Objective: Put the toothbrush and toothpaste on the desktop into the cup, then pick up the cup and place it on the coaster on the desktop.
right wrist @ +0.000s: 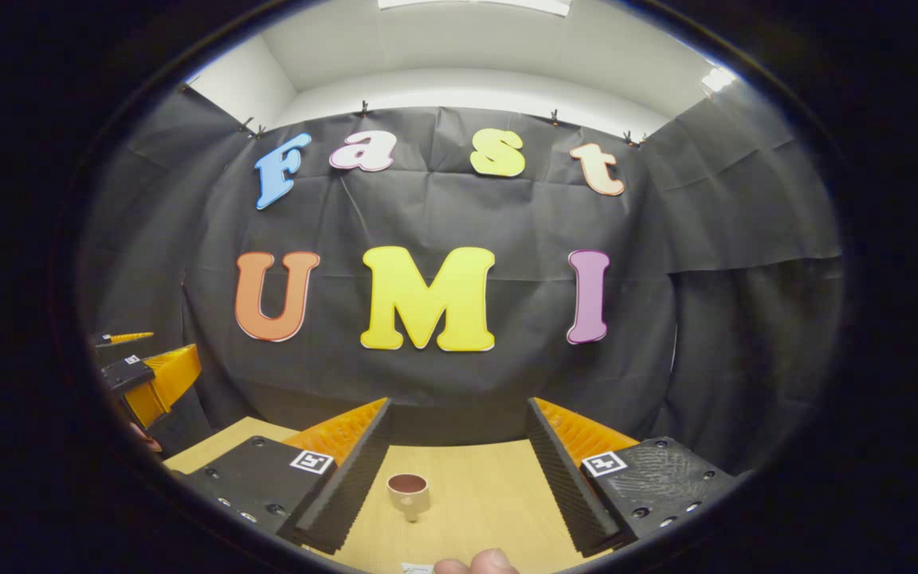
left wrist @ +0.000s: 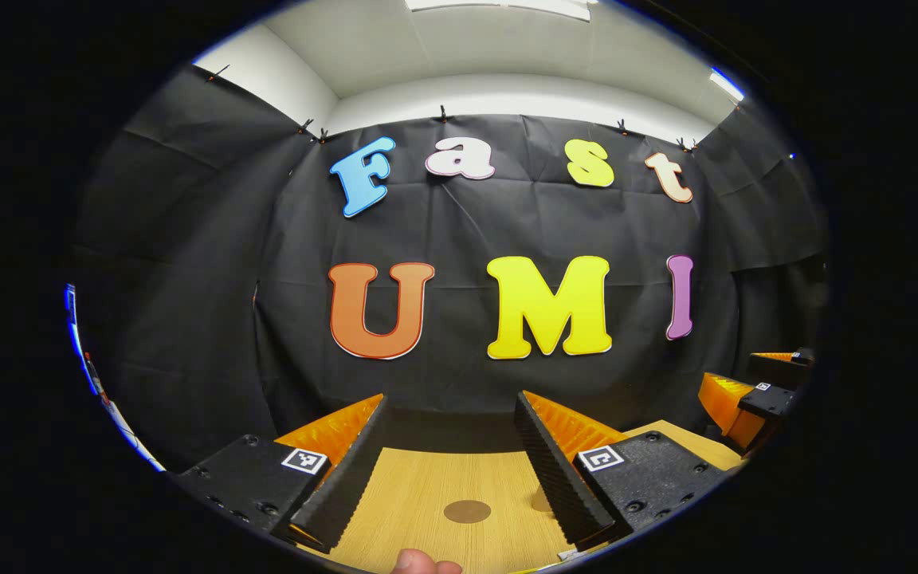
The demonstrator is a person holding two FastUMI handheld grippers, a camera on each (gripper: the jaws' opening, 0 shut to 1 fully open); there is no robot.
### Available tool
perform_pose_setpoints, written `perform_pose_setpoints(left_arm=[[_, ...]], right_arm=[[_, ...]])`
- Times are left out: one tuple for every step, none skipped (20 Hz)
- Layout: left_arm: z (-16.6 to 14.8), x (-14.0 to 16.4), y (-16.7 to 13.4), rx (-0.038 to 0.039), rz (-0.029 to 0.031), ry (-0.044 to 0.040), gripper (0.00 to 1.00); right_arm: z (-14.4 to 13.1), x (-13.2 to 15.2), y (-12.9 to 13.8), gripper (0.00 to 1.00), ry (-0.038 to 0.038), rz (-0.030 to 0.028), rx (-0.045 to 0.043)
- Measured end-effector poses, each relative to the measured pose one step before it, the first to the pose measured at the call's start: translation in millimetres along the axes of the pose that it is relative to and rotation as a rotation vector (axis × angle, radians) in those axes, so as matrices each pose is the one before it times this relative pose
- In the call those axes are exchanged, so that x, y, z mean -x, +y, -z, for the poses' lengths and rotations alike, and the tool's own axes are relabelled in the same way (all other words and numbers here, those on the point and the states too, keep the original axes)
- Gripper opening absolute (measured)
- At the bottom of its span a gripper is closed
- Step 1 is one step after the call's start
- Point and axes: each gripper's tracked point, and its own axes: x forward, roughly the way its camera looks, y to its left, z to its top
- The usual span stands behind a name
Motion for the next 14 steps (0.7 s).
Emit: perform_pose_setpoints(left_arm=[[0.61, -0.35, 0.41, 0.00033, -0.00147, -0.00019, 0.98], [1.32, 0.51, -0.22, -0.00112, -0.00108, 0.00165, 0.98], [-0.16, -0.1, -0.89, -0.00064, -0.00039, 0.00101, 0.98], [0.09, -0.72, 0.14, -0.00039, 0.00092, 0.00067, 0.98], [1.14, 0.58, -1.33, 0.0005, 0.00154, 0.00096, 0.98], [-0.59, -0.41, -0.55, -0.00076, 0.00075, 0.0014, 0.98], [1.86, -0.32, -0.72, -0.00141, 0.00152, 0.00111, 0.98], [1.06, 0.87, 0.12, -0.00008, -0.00053, 0.00175, 0.98], [1.71, 0.4, -0.49, 0.00248, 0.00225, 0.00361, 0.98], [1.99, 0.11, -0.06, 0.00244, 0.00157, 0.00491, 0.98], [2.1, -0.15, -0.02, 0.00285, 0.00103, 0.0074, 0.98], [2.81, -0.66, -0.82, 0.00305, 0.00273, 0.00618, 0.98], [2.19, 0.8, -0.53, 0.00269, 0.00002, 0.00482, 0.98], [3.08, 1.74, -0.1, 0.00095, -0.00011, 0.003, 0.98]], right_arm=[[1.26, -0.27, -0.22, 0.96, 0.00051, -0.00168, 0.00043], [0.01, -0.11, 0.93, 0.96, 0.00097, -0.00291, -0.00022], [1.35, -0.01, -0.15, 0.96, 0.00143, -0.00233, 0.00013], [0.47, -0.13, 0.57, 0.96, 0.00236, -0.00103, 0.00232], [1.97, -0.67, -0.78, 0.96, 0.00343, -0.00115, 0.00159], [1.25, -0.87, -0.28, 0.96, 0.00225, -0.00064, 0.00089], [2.05, 0.86, -0.58, 0.96, 0.00228, -0.00061, -0.00003], [1.46, 0.07, -0.3, 0.96, 0.00315, -0.00158, 0.00015], [1.86, -1.21, -0.37, 0.96, 0.00544, -0.00176, 0.0015], [2.23, -0.52, -0.4, 0.96, 0.0054, -0.002, 0.00245], [2.5, 0.26, -0.09, 0.96, 0.00609, -0.00186, 0.00256], [2.01, 0.46, 0.09, 0.96, 0.00556, -0.00447, 0.0041], [2.62, -0.09, 0.15, 0.96, 0.00441, -0.00315, 0.00644], [2.69, 0.77, -0.81, 0.96, 0.00731, -0.00343, 0.0082]])
